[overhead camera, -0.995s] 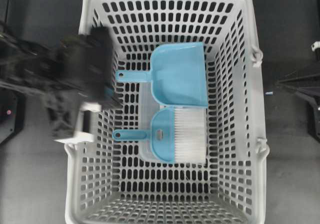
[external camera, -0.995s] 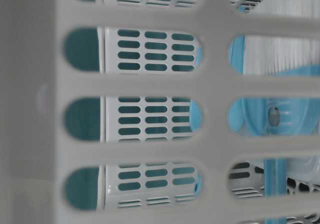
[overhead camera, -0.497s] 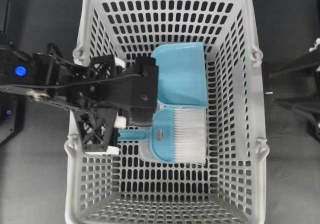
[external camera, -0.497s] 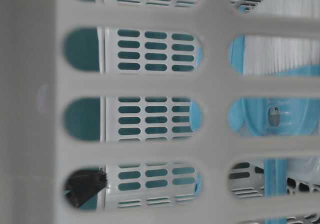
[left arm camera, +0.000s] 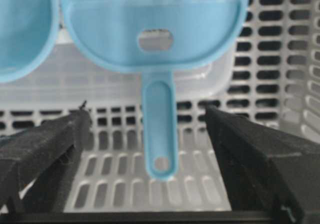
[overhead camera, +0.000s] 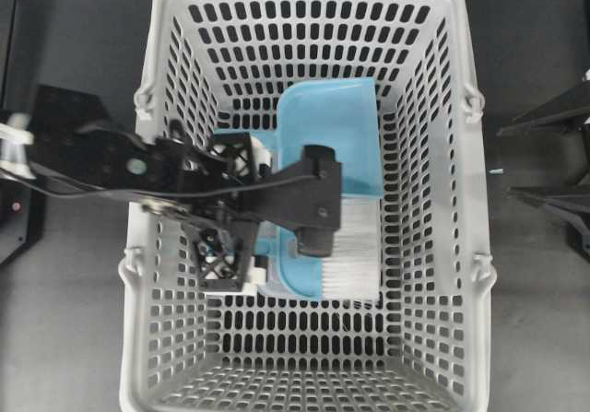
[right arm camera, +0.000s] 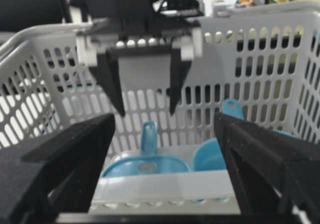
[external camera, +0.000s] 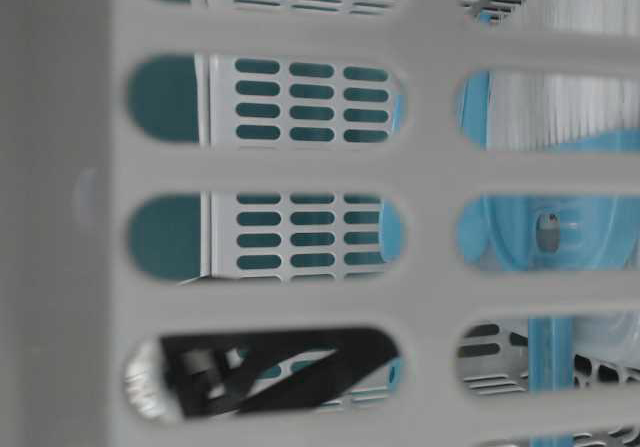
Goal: Pick up the hand brush from the shopping basket with the left arm.
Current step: 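Move the left gripper over the basket toward the blue brush handle, then lower the open left gripper around the brush handle and close it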
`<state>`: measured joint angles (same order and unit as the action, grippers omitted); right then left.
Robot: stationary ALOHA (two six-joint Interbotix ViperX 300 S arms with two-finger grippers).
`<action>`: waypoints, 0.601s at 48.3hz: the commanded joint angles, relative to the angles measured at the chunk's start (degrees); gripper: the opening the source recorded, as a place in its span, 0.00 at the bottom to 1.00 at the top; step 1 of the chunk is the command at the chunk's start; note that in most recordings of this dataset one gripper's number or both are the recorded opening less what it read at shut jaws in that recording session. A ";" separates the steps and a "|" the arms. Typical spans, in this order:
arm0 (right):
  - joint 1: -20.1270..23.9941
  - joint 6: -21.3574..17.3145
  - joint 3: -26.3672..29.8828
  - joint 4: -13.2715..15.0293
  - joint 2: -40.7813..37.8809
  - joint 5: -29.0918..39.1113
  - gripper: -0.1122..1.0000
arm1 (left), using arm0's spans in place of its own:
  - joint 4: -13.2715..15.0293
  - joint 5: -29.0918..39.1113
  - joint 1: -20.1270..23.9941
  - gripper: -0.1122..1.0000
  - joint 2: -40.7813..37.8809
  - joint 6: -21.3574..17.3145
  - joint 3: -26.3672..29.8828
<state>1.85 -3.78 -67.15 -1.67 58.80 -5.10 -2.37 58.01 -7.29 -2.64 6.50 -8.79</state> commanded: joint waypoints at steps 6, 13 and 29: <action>0.09 -0.18 1.05 -0.09 -0.35 -0.26 0.79 | -0.09 -2.46 -0.18 0.91 -3.25 2.29 -0.62; 0.09 -0.18 1.05 -0.09 -0.35 -0.26 0.79 | -0.18 -4.83 -0.09 0.91 -3.78 5.01 -2.72; 0.09 -0.18 0.97 -0.09 -0.26 -0.26 0.79 | -0.09 -9.14 -0.18 0.91 -4.22 5.54 -5.36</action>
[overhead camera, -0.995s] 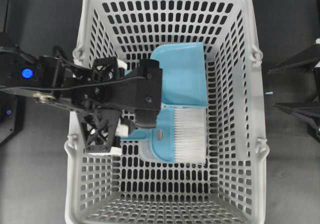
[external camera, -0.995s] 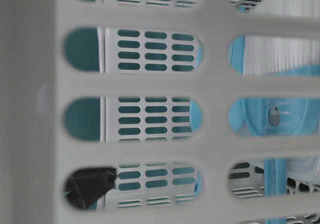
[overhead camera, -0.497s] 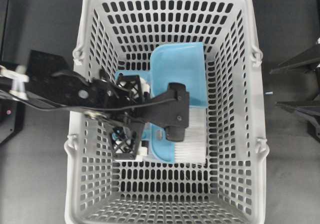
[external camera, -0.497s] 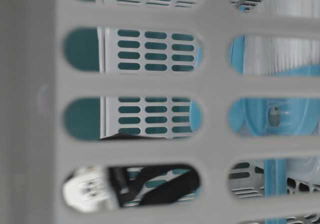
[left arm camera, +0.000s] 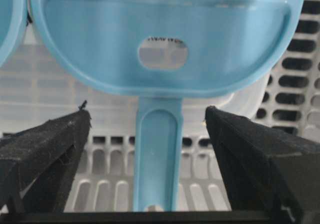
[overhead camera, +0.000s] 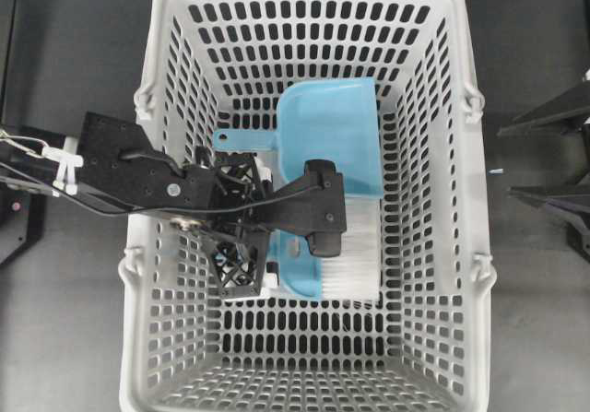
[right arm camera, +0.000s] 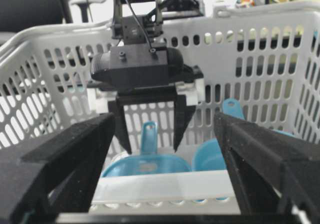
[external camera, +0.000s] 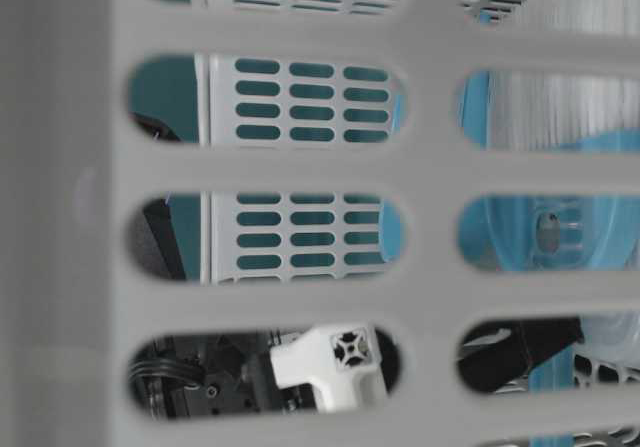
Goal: Pick up the hand brush from the shopping basket with the left arm.
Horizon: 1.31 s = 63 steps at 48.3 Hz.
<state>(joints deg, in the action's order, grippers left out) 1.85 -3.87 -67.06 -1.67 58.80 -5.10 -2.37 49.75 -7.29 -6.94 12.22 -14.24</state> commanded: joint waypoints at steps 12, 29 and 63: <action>0.18 -0.09 0.79 -0.09 -0.35 -0.26 0.78 | -0.18 -2.20 -0.18 0.91 -0.79 0.09 -1.76; 0.09 -0.09 0.35 -0.09 -0.35 -0.26 0.78 | -0.09 -3.08 -0.26 0.57 -0.35 -0.18 -2.55; 0.09 -0.09 0.00 -0.09 -0.35 -0.26 0.78 | -0.18 -7.12 -0.53 0.38 5.45 -0.35 -2.90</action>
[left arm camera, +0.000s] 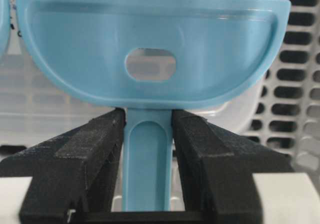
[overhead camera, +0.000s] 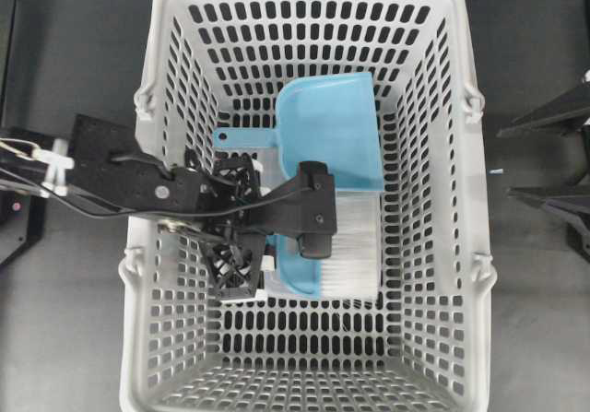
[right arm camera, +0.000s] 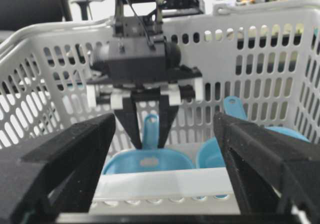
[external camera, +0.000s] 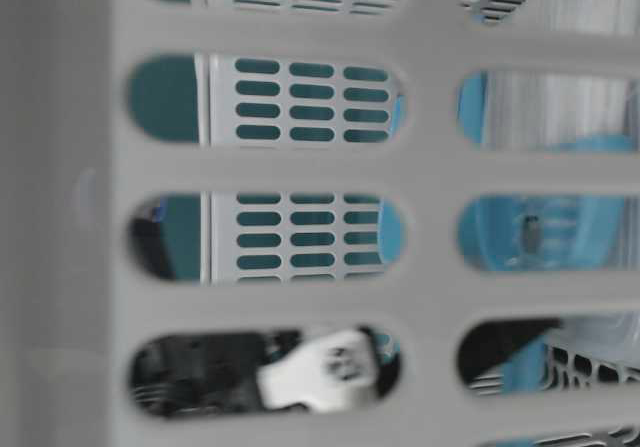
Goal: Pick up the hand brush from the shopping basket with the left arm.
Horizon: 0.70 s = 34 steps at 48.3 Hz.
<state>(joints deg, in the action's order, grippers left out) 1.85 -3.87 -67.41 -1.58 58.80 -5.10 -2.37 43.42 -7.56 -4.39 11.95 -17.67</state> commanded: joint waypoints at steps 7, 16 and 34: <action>0.09 -0.09 0.44 -0.18 -0.35 -0.26 0.78 | -0.18 -1.14 -0.88 0.38 5.19 -1.67 0.53; 0.09 -0.26 0.35 -0.26 -0.35 -0.26 0.78 | -0.18 -1.32 -1.23 0.38 7.73 -3.60 1.14; 0.09 -0.26 0.44 -0.26 -0.35 -0.26 0.78 | -0.18 -8.53 -1.14 0.38 14.33 -3.87 1.23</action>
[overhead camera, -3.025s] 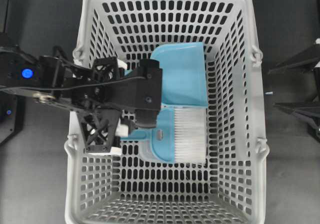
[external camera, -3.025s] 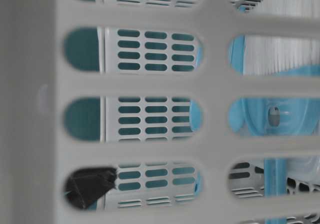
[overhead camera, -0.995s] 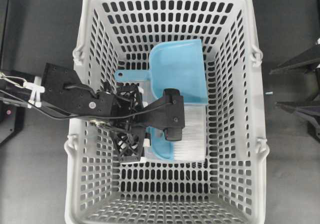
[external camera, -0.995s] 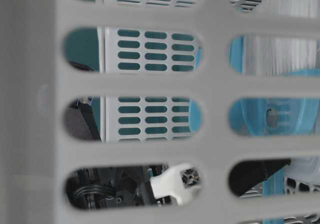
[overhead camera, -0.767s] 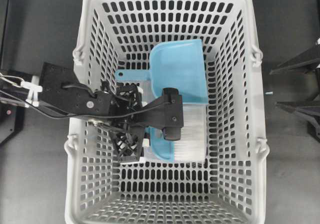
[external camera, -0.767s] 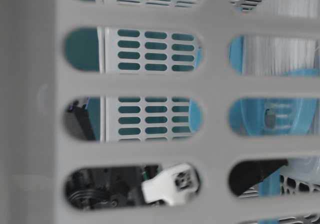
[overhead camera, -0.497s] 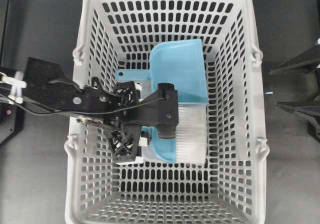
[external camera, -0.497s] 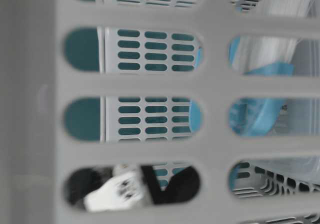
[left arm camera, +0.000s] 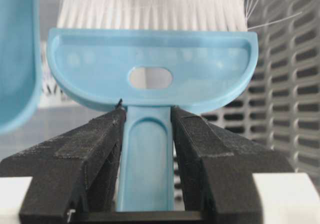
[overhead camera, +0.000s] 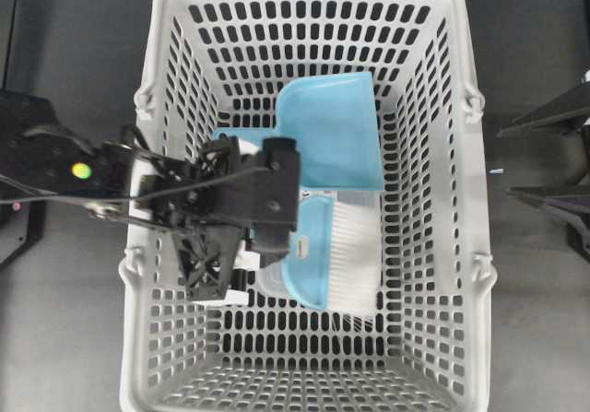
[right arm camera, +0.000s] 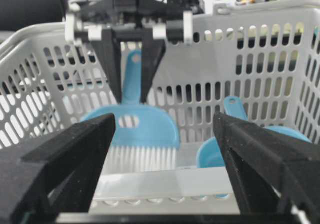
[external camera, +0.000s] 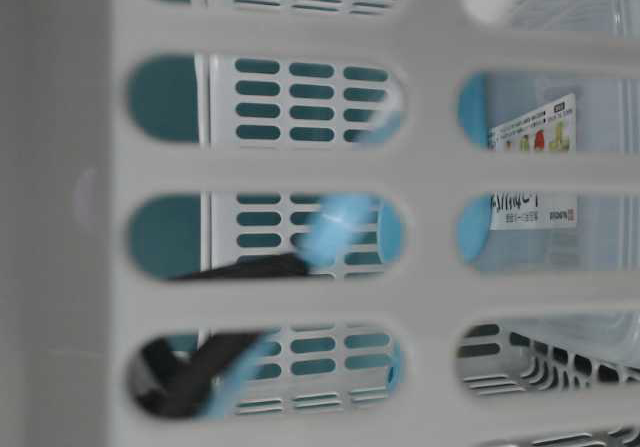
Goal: Pick up the hand brush from the shopping basket with the left arm.
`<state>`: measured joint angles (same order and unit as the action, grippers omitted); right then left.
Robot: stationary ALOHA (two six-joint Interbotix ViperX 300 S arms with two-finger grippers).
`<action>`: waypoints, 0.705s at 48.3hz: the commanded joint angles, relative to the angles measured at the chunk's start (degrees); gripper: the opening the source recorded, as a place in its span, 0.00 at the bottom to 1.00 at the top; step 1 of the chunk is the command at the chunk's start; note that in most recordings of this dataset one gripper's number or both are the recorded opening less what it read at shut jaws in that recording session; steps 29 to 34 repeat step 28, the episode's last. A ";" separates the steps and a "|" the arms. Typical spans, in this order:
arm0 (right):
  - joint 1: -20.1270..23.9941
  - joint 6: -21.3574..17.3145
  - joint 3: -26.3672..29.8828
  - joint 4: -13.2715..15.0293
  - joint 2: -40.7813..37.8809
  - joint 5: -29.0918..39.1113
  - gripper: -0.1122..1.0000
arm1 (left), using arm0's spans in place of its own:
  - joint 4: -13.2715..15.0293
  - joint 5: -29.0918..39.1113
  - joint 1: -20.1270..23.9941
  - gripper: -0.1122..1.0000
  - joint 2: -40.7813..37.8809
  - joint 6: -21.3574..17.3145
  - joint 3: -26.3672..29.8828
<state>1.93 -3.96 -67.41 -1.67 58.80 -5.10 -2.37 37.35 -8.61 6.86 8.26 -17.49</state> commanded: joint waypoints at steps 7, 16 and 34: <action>0.00 -0.18 0.44 -0.18 -0.26 -0.26 0.78 | -0.18 -5.01 0.09 0.38 5.71 -0.18 1.05; 0.00 -0.18 0.35 -0.18 -0.35 -0.26 0.78 | -0.18 -8.53 0.35 0.38 8.79 -0.18 0.62; 0.00 -0.18 0.44 -0.26 -0.26 -0.35 0.78 | -0.18 -15.82 0.44 0.38 11.78 -0.18 -2.02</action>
